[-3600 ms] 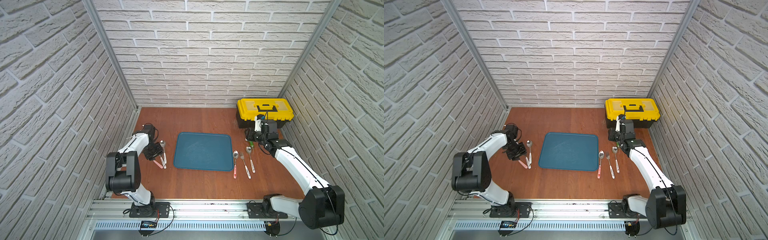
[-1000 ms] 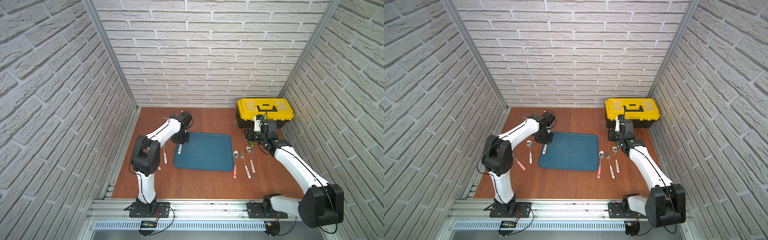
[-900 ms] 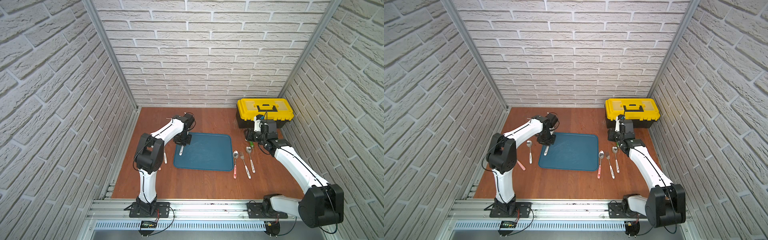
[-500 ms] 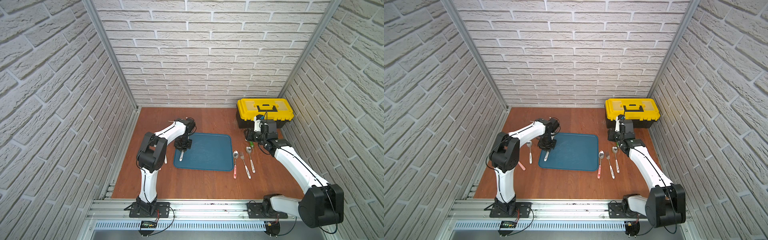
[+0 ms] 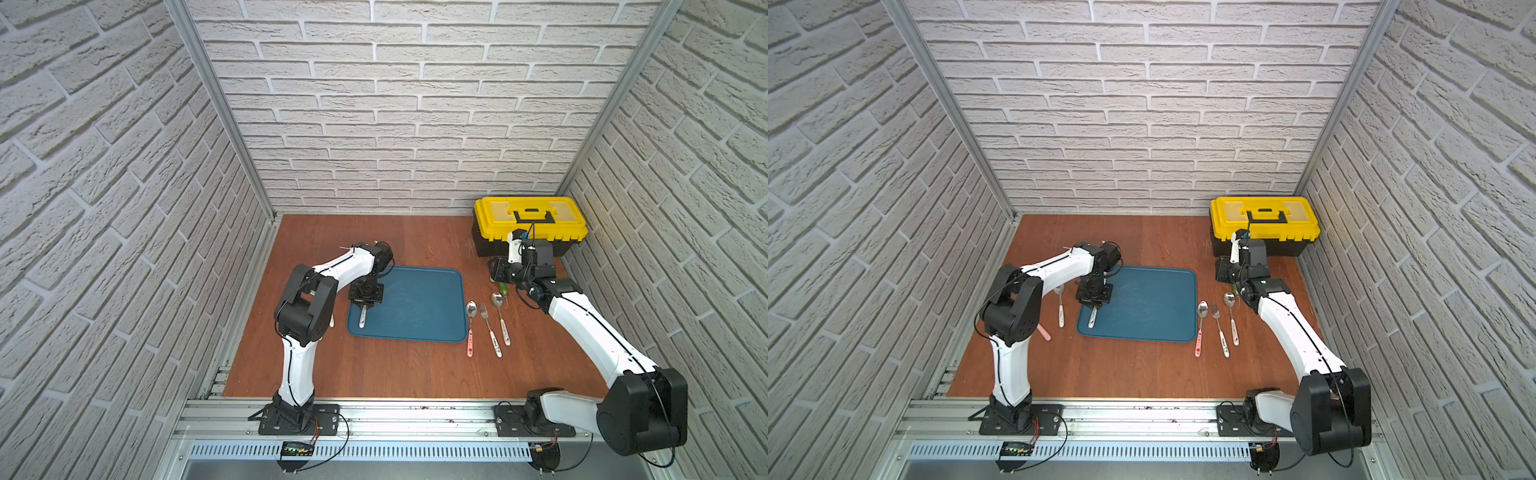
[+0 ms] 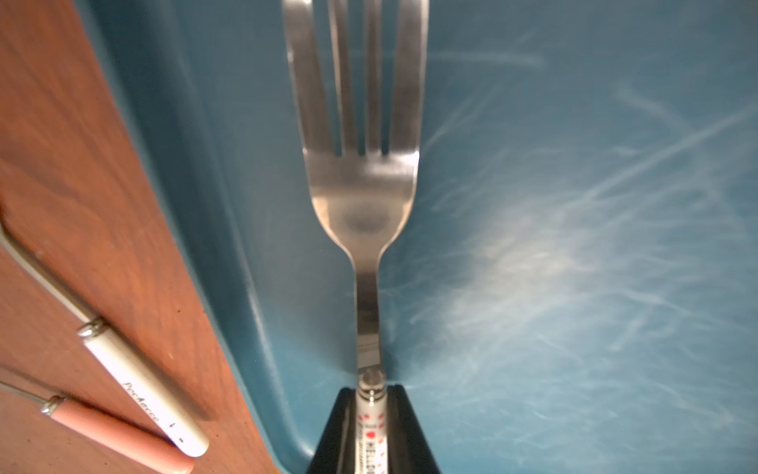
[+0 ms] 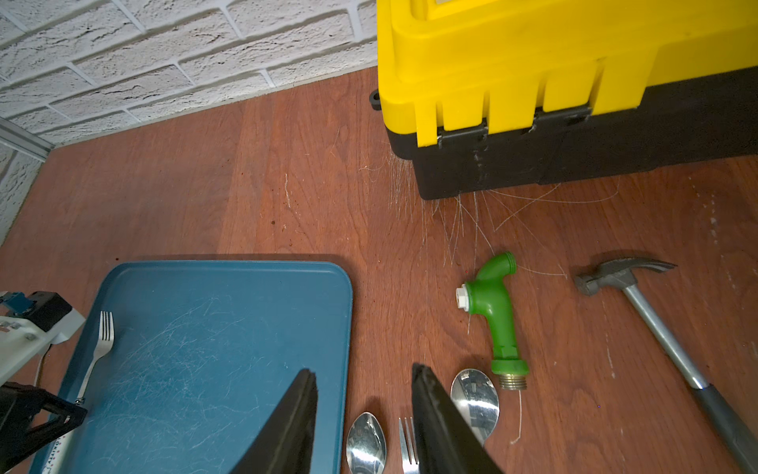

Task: Set the spoon and fork side by side
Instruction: Place the fork on the tray.

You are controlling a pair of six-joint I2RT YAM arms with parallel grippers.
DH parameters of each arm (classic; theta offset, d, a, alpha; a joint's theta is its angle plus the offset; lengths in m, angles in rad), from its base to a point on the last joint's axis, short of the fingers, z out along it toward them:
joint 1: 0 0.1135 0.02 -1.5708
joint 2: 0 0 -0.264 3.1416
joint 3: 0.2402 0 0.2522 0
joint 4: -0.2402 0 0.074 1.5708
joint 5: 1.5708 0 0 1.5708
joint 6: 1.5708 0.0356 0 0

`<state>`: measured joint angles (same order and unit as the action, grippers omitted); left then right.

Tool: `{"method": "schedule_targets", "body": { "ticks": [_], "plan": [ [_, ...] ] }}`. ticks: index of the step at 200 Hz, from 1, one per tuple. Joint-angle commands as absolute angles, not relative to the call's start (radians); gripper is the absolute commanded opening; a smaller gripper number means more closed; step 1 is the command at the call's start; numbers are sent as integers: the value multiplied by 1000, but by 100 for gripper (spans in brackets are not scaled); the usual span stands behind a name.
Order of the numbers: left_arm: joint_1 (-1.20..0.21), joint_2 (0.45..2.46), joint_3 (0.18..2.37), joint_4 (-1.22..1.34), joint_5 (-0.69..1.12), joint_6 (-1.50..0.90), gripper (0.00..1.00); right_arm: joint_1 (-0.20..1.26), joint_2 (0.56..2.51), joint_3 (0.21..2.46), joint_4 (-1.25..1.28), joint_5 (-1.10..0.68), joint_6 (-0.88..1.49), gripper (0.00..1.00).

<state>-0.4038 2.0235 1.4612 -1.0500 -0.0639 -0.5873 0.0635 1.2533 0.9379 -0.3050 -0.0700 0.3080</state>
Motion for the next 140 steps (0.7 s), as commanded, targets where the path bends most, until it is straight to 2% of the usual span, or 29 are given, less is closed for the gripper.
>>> {"method": "schedule_targets", "body": {
  "ticks": [1, 43, 65, 86, 113, 127, 140],
  "plan": [
    [-394, 2041, 1450, -1014, -54, -610, 0, 67, 1249, 937, -295, -81, 316, 43],
    [-387, 2047, 1445, -993, -47, -617, 0, 68, 1252, 939, -297, -84, 316, 43],
    [-387, 2063, 1449, -994, -46, -605, 4, 67, 1251, 939, -299, -83, 316, 44],
    [-388, 2063, 1435, -986, -29, -606, 14, 68, 1252, 941, -302, -83, 316, 44],
    [-387, 2054, 1413, -976, -24, -605, 33, 67, 1250, 940, -301, -82, 316, 44],
    [-387, 2050, 1410, -977, -27, -605, 39, 69, 1252, 941, -302, -84, 317, 45],
    [-388, 2044, 1410, -977, -28, -606, 40, 68, 1253, 941, -303, -84, 316, 45]
  ]
}}
